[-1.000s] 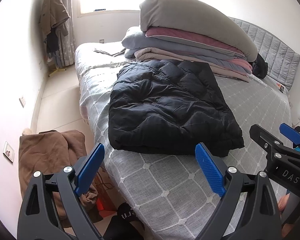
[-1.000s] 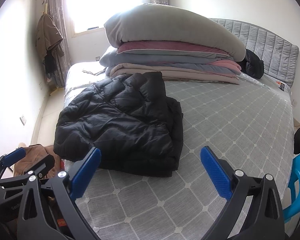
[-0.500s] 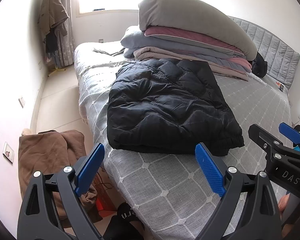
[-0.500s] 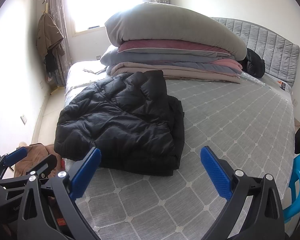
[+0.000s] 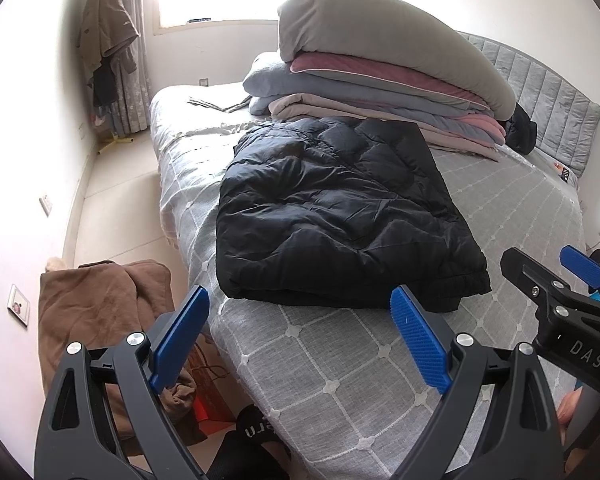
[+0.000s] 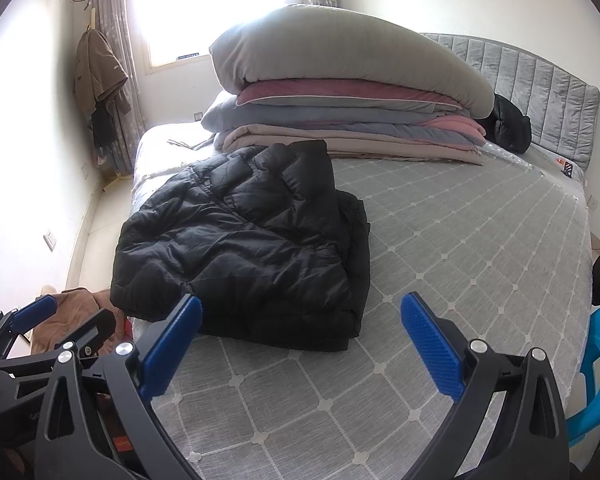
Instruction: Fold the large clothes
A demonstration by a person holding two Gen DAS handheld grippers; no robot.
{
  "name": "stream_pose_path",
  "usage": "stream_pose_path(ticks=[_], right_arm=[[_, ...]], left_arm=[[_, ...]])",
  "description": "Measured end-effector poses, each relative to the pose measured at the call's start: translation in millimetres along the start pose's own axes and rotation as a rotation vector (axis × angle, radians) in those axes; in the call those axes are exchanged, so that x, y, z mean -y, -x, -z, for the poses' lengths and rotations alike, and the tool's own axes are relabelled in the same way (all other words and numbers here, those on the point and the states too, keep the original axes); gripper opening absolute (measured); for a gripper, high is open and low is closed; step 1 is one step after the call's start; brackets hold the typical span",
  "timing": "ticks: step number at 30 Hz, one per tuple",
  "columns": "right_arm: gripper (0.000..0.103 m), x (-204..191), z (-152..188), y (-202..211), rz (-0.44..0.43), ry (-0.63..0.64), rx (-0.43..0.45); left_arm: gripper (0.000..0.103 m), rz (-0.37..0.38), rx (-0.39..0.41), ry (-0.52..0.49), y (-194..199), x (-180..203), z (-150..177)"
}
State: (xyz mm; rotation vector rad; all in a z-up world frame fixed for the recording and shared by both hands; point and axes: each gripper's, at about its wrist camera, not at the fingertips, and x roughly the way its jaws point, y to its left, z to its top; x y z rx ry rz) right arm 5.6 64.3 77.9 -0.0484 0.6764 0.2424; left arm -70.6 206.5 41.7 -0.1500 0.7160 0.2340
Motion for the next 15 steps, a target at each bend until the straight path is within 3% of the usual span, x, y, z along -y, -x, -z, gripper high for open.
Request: stream_pose_path(ticks=[15], right_arm=[[0.096,-1.5,3.4,-2.7,-0.007,-0.001,-0.009]], left_arm=[[0.089,-0.011,-0.004,-0.004,-2.7,-0.8,2.7]])
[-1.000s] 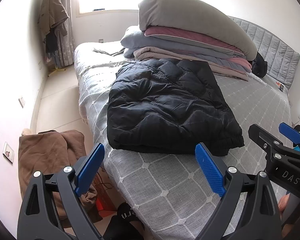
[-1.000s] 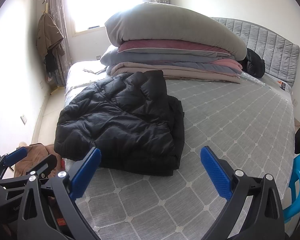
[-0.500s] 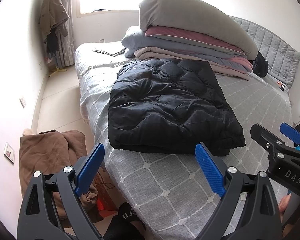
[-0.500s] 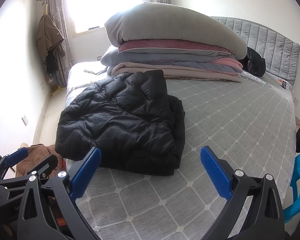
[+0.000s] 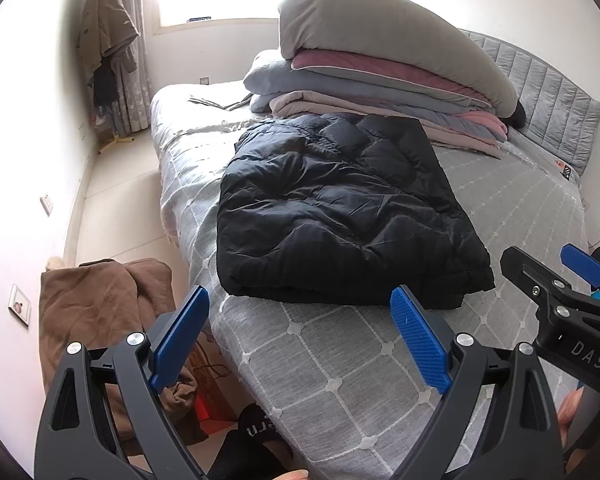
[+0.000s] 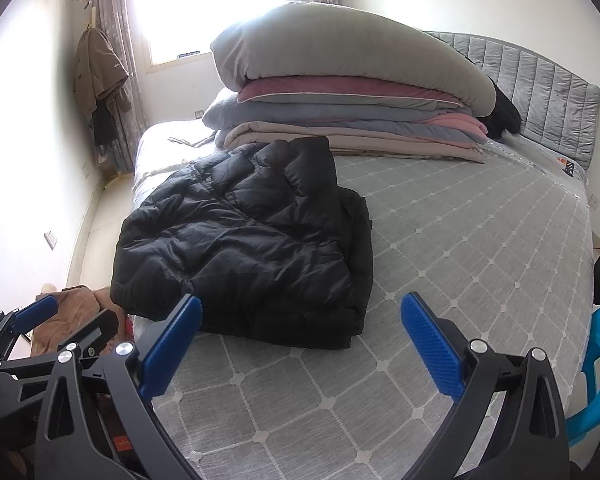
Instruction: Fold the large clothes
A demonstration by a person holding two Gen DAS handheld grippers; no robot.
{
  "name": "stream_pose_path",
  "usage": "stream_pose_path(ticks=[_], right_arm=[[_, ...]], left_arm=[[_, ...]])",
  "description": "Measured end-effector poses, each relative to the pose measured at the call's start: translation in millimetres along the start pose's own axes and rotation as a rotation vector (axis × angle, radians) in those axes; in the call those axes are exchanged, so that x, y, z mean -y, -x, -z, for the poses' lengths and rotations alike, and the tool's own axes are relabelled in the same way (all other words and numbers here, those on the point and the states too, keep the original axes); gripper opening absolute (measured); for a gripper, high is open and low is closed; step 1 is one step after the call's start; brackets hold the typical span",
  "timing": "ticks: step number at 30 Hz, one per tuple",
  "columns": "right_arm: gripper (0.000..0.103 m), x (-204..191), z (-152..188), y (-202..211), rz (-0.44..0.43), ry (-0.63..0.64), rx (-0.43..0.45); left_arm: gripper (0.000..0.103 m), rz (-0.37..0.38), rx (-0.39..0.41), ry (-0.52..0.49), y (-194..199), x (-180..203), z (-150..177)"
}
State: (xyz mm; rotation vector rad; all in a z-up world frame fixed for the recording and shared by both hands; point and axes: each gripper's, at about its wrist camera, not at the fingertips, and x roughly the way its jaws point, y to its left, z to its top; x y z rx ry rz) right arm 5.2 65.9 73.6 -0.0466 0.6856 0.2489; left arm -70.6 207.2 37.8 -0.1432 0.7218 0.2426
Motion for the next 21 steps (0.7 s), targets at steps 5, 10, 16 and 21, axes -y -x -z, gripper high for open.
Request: stream_pose_path(ticks=[5,10,16,21], right_arm=[[0.096,0.7,0.8,-0.7,-0.002,-0.004,-0.004],[0.096,0.9,0.8,-1.3,-0.003,-0.003,-0.006],[0.096,1.6,0.9,-1.8,-0.006,-0.005,-0.005],[0.096,3.0,0.9,-1.6,-0.005,-0.008,-0.003]], left_arm=[[0.089,-0.003,-0.002,-0.008,-1.7,2.0,1.1],[0.089,-0.005,-0.002,-0.019,-2.1,4.9,1.9],[0.089,-0.006,0.002,-0.015,-2.0,5.2,1.6],[0.09,-0.004,0.019,-0.008,-0.9,4.5,1.1]])
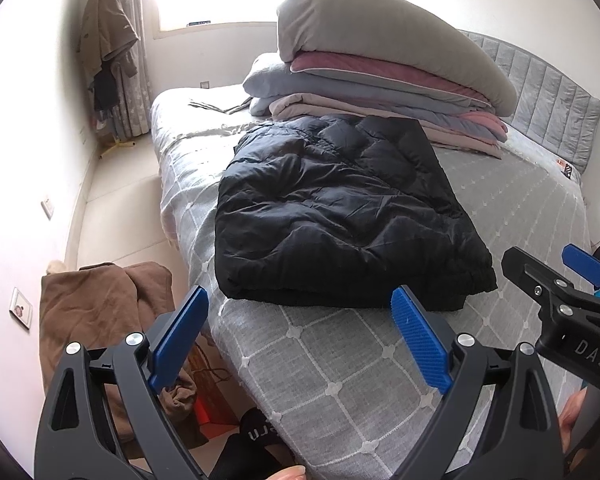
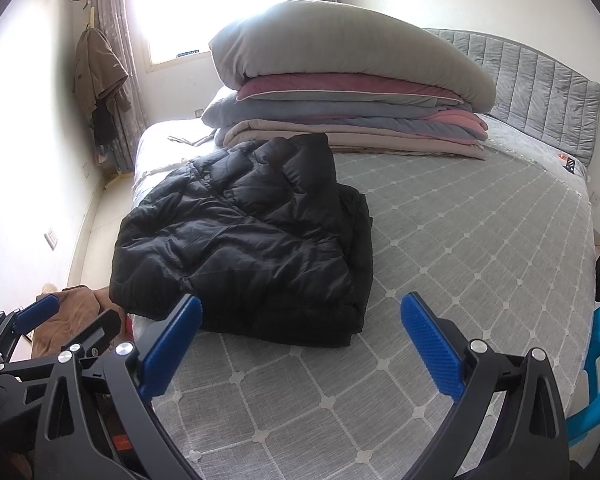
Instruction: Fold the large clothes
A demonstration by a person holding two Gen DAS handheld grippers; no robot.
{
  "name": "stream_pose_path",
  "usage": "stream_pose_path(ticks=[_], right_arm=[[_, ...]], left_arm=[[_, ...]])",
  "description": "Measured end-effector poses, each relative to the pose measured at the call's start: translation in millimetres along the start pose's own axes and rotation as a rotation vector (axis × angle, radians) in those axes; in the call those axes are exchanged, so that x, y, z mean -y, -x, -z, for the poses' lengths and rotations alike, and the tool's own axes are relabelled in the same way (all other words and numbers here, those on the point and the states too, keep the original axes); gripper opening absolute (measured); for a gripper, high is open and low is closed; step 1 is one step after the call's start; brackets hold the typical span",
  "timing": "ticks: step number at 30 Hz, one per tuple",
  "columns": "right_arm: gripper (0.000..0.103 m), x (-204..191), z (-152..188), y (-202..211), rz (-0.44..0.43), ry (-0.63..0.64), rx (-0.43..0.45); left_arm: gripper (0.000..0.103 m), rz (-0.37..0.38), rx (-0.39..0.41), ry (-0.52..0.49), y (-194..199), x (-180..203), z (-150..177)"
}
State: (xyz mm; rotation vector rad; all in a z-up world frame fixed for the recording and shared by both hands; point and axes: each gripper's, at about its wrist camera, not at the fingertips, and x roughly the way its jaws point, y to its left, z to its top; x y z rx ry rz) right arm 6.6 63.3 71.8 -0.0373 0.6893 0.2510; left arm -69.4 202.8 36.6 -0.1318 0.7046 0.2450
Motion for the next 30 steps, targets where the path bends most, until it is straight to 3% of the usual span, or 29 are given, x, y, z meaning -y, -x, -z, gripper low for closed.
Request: stream_pose_path(ticks=[8,18,30], right_arm=[[0.096,1.3,0.7,5.0,-0.026,-0.004,0.027],[0.096,0.2,-2.0,23.8,-0.025,0.023,0.118],[0.096,6.3,-0.5,23.7,-0.013,0.016,0.115]], left_arm=[[0.096,-0.056,0.001,-0.023,-4.0,1.6,1.5],[0.096,0.018,0.001,-0.024,-2.3,5.0,2.7],[0.096,0.022,0.013,-0.039,-1.1,9.6,3.6]])
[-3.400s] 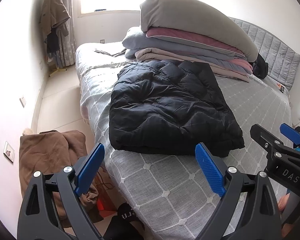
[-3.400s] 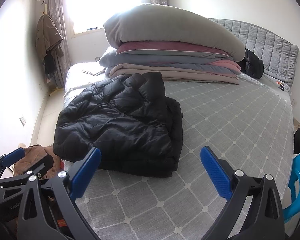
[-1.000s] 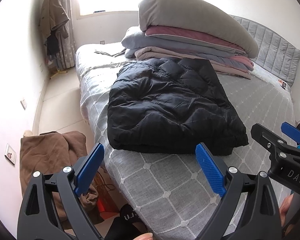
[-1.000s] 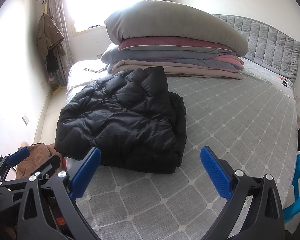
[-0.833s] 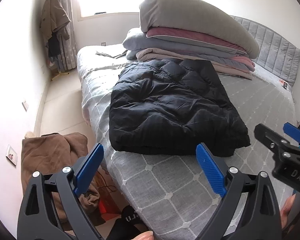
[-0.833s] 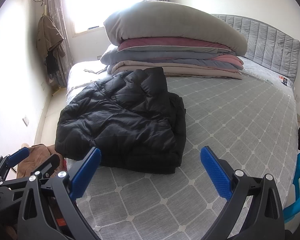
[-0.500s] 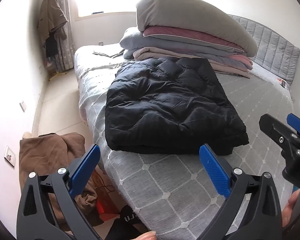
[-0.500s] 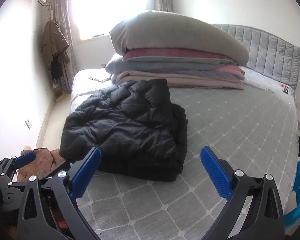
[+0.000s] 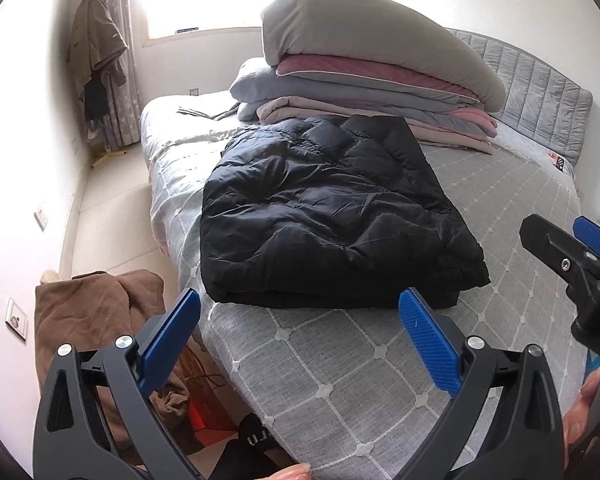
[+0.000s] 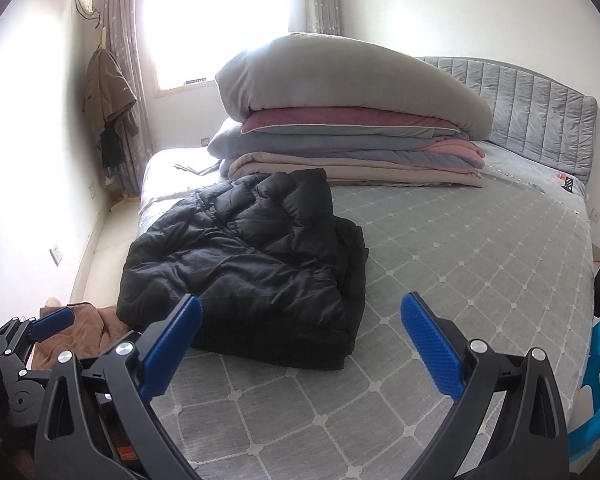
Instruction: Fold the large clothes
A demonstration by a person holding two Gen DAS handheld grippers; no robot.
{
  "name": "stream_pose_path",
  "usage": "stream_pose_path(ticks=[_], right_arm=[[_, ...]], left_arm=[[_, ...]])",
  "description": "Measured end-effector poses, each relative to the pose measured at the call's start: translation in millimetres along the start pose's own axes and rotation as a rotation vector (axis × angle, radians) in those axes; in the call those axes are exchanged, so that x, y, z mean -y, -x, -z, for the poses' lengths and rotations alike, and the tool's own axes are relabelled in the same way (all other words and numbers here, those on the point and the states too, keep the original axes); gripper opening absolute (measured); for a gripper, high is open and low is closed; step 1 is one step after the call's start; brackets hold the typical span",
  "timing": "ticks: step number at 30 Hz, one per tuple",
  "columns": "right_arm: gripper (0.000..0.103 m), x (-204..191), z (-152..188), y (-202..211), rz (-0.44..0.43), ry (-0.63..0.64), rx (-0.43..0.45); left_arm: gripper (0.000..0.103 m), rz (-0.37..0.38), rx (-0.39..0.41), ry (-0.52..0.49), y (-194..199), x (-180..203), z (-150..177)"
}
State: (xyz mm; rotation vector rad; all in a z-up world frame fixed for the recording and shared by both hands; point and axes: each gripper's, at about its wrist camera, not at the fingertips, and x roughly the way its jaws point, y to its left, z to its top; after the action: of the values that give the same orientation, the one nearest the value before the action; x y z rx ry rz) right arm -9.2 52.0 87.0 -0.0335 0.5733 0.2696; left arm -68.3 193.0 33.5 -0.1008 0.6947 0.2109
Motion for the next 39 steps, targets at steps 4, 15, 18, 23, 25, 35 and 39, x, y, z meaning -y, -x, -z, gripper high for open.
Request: stream_pose_path(ticks=[4,15,18,23,25,35,39], right_arm=[[0.096,0.2,1.3,-1.0,-0.004,0.002,-0.008],[0.096,1.0,1.1,-1.7,-0.01,0.007,-0.009],[0.096,0.7,1.3,-1.9,-0.011,0.008,-0.014],[0.096,0.3,1.6,-2.1,-0.011,0.01,-0.018],[0.096,0.5,1.7,-2.7,-0.011,0.005,-0.019],[0.096,4.9,2.6,-5.2,-0.011,-0.011,-0.026],[0.096,4.2,2.4,-5.6,-0.012,0.0,-0.028]], left_arm=[[0.096,-0.002,0.001,-0.007,0.2,1.6,0.5],[0.096,0.013,0.005,-0.004,1.0,2.4,0.5],[0.096,0.021,0.001,0.001,0.8,2.4,0.2],[0.096,0.017,0.001,0.001,0.4,2.2,0.7],[0.096,0.015,0.002,0.001,0.4,2.2,0.6],[0.096,0.024,0.001,0.003,-0.2,3.0,0.9],[0.096,0.022,-0.001,0.001,-0.5,3.7,1.0]])
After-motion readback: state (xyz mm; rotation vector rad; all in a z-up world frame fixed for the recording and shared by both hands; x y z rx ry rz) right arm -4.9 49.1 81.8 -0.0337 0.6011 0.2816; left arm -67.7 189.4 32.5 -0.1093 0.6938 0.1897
